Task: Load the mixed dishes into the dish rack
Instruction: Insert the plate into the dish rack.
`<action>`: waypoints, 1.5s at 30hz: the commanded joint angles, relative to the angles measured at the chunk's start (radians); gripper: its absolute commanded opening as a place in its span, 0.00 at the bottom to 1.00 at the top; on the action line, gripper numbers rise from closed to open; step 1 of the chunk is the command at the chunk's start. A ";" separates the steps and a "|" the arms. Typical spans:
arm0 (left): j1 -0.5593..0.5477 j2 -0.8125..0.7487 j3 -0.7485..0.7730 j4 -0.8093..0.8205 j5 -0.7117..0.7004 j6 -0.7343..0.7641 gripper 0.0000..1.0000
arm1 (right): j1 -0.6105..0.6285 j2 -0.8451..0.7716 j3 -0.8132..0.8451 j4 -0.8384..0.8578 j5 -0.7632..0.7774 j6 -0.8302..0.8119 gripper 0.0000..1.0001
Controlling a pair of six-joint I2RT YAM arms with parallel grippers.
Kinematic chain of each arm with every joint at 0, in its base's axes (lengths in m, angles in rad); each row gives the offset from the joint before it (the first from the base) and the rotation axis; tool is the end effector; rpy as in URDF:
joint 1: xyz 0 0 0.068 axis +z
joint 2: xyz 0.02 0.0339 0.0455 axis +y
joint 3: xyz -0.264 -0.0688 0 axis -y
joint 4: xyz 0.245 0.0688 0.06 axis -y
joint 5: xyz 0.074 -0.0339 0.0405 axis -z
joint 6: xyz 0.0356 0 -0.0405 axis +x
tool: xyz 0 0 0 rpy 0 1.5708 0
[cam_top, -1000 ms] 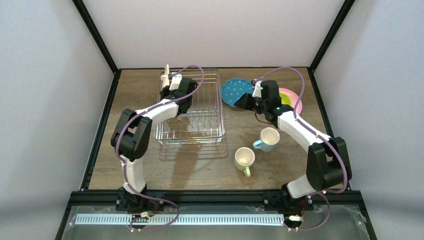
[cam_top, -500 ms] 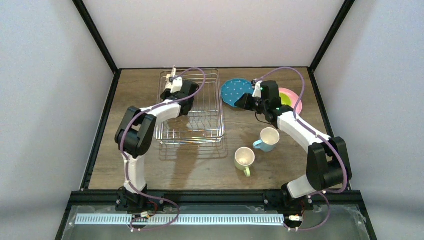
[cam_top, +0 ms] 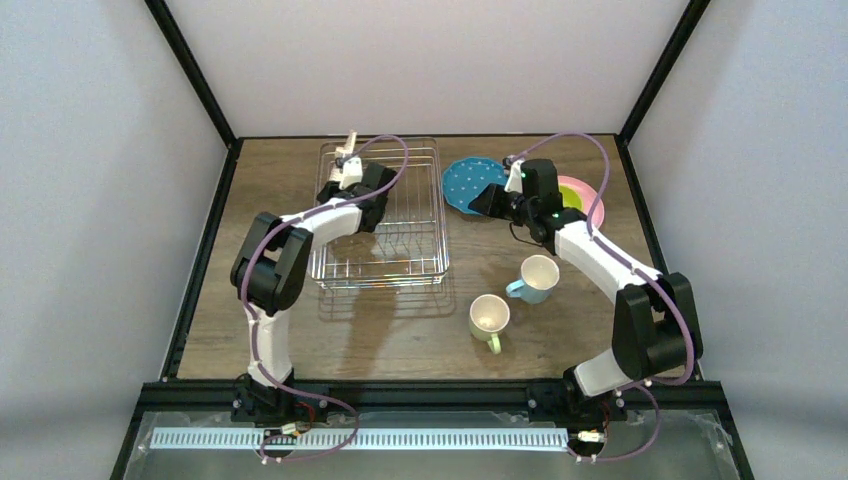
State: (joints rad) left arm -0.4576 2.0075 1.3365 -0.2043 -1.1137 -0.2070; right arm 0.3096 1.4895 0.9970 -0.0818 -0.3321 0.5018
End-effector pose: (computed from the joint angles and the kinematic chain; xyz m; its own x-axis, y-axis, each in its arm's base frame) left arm 0.3894 -0.1562 0.1785 -0.6081 0.1984 -0.7687 -0.4555 0.7058 0.5425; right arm 0.3138 0.1126 0.2552 -0.7176 0.2479 -0.6509 -0.2322 0.7959 0.5591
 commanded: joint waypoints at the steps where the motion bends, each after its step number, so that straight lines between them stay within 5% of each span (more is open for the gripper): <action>1: 0.011 0.012 0.030 -0.050 -0.009 -0.061 0.65 | 0.008 0.021 0.035 0.002 0.005 0.008 0.65; 45: 0.013 -0.060 0.141 -0.331 0.025 -0.395 0.78 | 0.008 0.020 0.129 -0.091 -0.011 -0.020 0.65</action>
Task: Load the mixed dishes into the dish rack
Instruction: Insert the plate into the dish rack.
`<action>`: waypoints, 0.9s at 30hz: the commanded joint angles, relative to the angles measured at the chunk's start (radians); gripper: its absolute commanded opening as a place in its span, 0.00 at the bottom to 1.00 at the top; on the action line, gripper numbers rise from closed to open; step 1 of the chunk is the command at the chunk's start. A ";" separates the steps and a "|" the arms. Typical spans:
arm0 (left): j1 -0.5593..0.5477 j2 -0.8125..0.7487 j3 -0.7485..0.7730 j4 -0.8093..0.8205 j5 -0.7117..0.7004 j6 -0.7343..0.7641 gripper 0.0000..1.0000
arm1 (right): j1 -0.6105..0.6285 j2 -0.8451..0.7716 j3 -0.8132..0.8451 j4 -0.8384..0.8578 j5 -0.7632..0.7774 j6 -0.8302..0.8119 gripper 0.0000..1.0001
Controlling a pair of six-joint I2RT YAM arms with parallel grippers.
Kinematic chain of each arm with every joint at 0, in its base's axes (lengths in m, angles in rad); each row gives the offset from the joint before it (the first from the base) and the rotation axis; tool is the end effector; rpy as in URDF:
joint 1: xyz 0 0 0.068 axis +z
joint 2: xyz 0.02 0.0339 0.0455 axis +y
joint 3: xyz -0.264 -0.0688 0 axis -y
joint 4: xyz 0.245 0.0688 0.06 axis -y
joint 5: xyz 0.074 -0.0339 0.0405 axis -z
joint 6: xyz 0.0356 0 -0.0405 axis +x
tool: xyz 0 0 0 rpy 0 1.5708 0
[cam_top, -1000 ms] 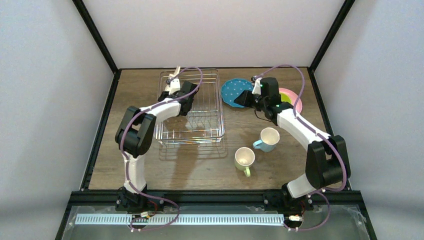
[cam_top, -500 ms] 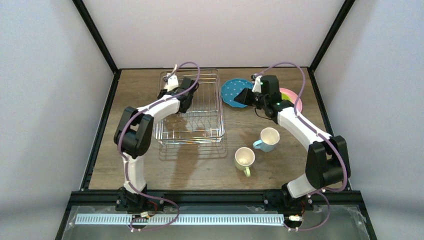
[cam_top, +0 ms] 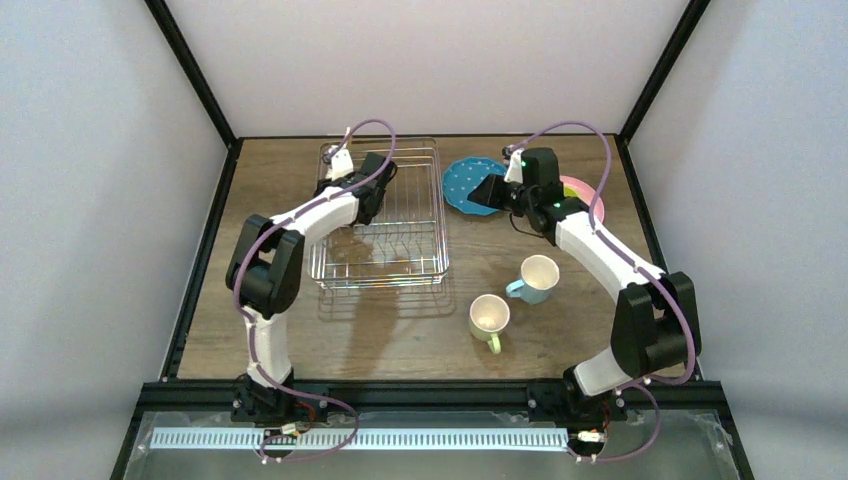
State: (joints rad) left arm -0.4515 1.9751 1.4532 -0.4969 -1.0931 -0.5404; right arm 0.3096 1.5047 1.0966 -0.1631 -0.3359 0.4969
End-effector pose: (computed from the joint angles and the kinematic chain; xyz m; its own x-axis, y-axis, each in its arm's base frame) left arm 0.3859 -0.1520 0.2091 -0.5446 0.0012 -0.8387 -0.5815 0.7201 0.3786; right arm 0.3220 0.1153 0.2766 -0.7157 0.2436 -0.6546 -0.2396 0.7947 0.5577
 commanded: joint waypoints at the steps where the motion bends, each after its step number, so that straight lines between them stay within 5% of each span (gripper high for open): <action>1: 0.007 -0.028 0.024 -0.043 0.005 -0.070 0.79 | 0.007 0.005 0.029 -0.009 -0.007 -0.015 0.65; 27: 0.008 0.042 0.136 -0.304 0.119 -0.437 0.81 | 0.009 0.051 0.103 -0.066 -0.031 -0.050 0.65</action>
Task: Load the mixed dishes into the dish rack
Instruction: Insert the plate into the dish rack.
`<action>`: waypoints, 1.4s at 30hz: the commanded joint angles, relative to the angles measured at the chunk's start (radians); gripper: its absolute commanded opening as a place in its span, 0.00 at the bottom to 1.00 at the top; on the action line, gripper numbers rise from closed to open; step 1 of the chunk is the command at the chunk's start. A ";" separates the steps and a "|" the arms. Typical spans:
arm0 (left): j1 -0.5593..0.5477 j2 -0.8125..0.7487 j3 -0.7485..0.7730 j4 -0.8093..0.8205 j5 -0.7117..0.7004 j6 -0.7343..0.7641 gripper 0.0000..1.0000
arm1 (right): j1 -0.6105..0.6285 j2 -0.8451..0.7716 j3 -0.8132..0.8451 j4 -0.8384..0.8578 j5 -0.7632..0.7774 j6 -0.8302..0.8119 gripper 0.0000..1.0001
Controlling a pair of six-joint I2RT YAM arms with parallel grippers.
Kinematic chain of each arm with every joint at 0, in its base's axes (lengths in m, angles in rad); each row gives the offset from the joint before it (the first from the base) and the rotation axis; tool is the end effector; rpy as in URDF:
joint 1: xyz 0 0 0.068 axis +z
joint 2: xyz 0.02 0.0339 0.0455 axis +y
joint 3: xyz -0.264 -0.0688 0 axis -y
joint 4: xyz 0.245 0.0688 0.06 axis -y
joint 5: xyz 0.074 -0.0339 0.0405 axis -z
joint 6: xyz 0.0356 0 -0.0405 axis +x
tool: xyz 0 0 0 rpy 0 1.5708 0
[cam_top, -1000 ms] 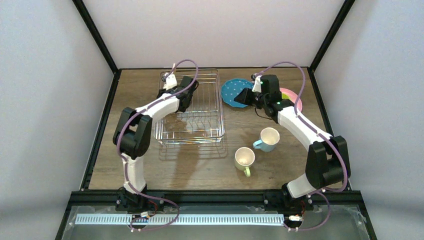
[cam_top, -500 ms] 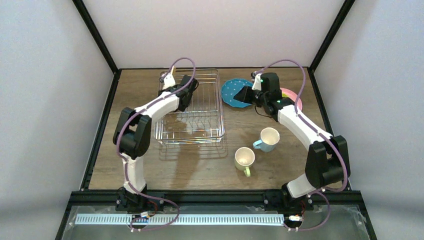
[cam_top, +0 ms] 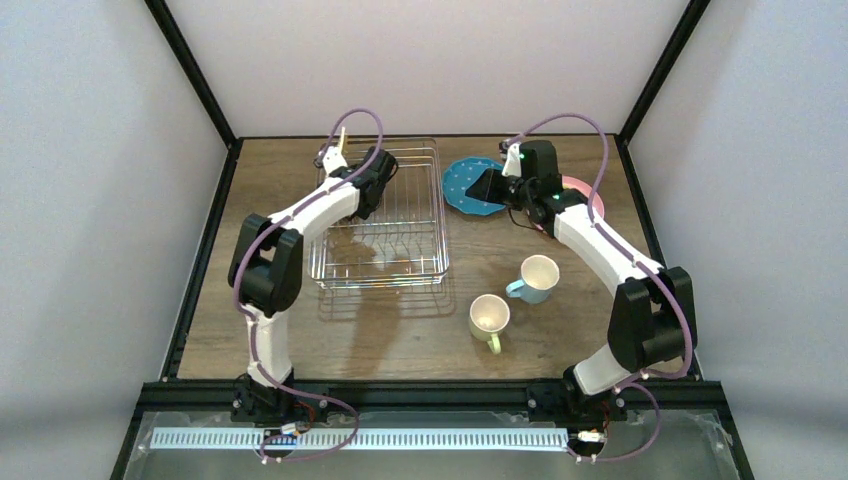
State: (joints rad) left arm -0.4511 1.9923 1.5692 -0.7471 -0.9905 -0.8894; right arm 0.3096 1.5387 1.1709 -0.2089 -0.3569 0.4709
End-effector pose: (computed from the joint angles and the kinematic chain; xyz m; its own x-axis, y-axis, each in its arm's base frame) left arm 0.3842 -0.1530 0.2224 -0.4797 -0.2408 -0.8438 -0.6780 0.7122 0.1822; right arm 0.3312 0.1190 0.2867 -0.7189 0.2164 -0.6606 -0.2674 0.7912 0.5501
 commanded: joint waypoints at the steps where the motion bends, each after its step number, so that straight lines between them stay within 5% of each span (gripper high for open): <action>1: 0.008 0.024 0.020 -0.059 0.016 -0.098 0.81 | 0.009 0.015 0.029 -0.021 -0.010 -0.026 0.65; 19: 0.008 -0.002 0.038 -0.167 0.036 -0.257 0.81 | 0.008 0.018 0.033 -0.019 -0.041 -0.026 0.65; 42: 0.007 -0.059 0.051 -0.152 0.041 -0.227 0.82 | 0.012 0.048 0.063 0.004 -0.048 0.003 0.65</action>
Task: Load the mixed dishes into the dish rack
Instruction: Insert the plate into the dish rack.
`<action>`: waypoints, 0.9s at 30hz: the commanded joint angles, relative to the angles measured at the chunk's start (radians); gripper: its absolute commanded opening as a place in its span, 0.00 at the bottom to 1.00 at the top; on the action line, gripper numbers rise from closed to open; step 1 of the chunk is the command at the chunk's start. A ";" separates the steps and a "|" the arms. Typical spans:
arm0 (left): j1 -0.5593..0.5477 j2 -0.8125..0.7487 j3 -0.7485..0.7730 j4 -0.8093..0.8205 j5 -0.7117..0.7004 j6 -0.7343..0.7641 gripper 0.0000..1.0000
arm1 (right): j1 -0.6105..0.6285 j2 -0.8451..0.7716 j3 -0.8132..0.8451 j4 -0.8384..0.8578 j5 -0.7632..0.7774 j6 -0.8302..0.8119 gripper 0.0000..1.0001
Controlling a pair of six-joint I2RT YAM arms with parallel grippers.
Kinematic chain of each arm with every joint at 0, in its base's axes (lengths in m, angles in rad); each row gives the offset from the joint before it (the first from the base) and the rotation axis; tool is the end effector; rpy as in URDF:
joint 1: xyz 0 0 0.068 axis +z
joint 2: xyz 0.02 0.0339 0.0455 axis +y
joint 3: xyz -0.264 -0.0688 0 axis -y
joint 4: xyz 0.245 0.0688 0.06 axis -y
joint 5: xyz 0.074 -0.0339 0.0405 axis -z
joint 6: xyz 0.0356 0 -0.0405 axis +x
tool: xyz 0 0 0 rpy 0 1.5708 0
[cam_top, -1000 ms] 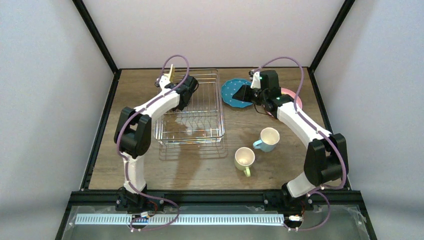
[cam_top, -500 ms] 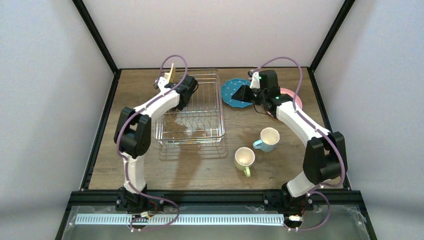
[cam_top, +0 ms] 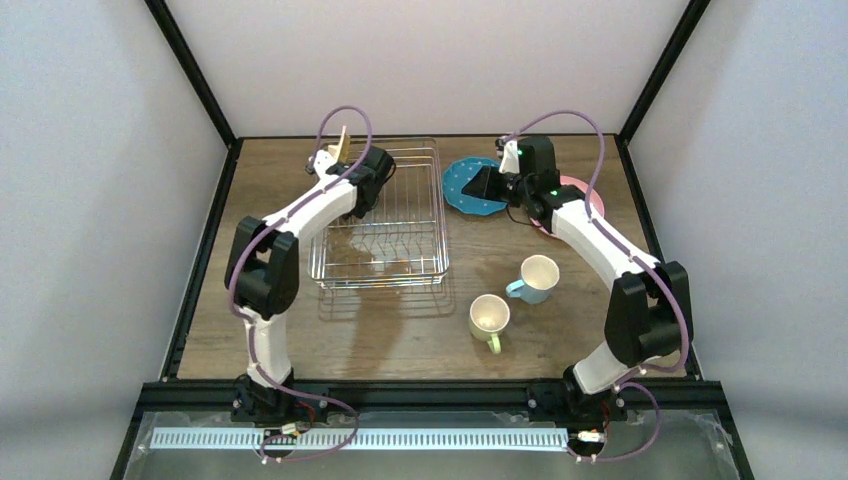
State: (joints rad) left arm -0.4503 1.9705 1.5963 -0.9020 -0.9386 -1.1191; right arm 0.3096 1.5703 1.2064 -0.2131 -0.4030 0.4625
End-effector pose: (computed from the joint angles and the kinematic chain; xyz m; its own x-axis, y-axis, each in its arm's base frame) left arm 0.3729 -0.1484 0.2320 -0.4177 -0.3886 -0.8213 -0.7549 0.6514 0.0757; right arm 0.3383 0.1229 0.2881 -0.7297 0.1975 -0.6546 -0.2992 0.7686 0.5654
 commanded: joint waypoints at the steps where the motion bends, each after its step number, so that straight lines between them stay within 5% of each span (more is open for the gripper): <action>1: 0.007 -0.041 0.024 0.001 -0.010 0.002 0.82 | 0.015 0.018 0.028 0.008 0.001 0.013 0.65; 27: 0.006 -0.106 0.002 -0.014 -0.037 0.007 0.82 | 0.046 0.018 0.041 0.001 0.027 0.033 0.65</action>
State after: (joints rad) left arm -0.4503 1.8977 1.5974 -0.9047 -0.9455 -1.1103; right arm 0.3450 1.5757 1.2228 -0.2134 -0.3916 0.4866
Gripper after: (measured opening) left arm 0.821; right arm 0.648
